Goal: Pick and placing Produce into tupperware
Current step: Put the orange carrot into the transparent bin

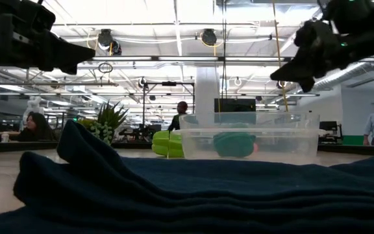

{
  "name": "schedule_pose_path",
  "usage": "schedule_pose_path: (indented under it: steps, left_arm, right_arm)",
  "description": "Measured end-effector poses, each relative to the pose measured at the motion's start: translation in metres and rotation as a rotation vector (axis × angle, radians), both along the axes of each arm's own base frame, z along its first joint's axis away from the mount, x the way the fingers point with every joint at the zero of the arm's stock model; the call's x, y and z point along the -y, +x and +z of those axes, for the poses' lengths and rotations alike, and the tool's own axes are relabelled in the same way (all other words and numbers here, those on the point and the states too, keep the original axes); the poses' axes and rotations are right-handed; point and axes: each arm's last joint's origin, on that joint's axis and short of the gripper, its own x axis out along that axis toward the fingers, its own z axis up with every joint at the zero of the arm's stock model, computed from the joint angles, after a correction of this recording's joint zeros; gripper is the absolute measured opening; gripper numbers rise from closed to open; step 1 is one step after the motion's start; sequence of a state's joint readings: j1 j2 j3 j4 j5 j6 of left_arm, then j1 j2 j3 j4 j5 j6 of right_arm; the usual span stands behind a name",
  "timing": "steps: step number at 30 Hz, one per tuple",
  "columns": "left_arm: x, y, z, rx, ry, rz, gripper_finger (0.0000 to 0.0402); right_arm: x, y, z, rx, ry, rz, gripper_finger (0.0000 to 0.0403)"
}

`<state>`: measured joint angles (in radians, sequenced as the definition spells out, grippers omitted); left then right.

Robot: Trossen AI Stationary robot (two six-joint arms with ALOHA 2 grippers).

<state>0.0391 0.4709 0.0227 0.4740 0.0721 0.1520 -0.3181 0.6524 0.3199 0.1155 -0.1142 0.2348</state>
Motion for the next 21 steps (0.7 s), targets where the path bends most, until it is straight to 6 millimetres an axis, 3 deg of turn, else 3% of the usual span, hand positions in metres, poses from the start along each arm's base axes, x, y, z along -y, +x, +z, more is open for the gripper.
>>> schedule_pose_path:
  steps: [9,21]
  left_arm:
    - [-0.002,0.0,0.0,0.0,0.026,0.056,0.0018]
    - [-0.002,0.0,0.0,-0.006,0.027,0.057,0.0019]
  right_arm:
    - [0.039,0.04,0.017,-0.216,0.144,0.059,0.0]
    - [0.067,0.102,0.029,-0.506,0.113,0.23,0.0]
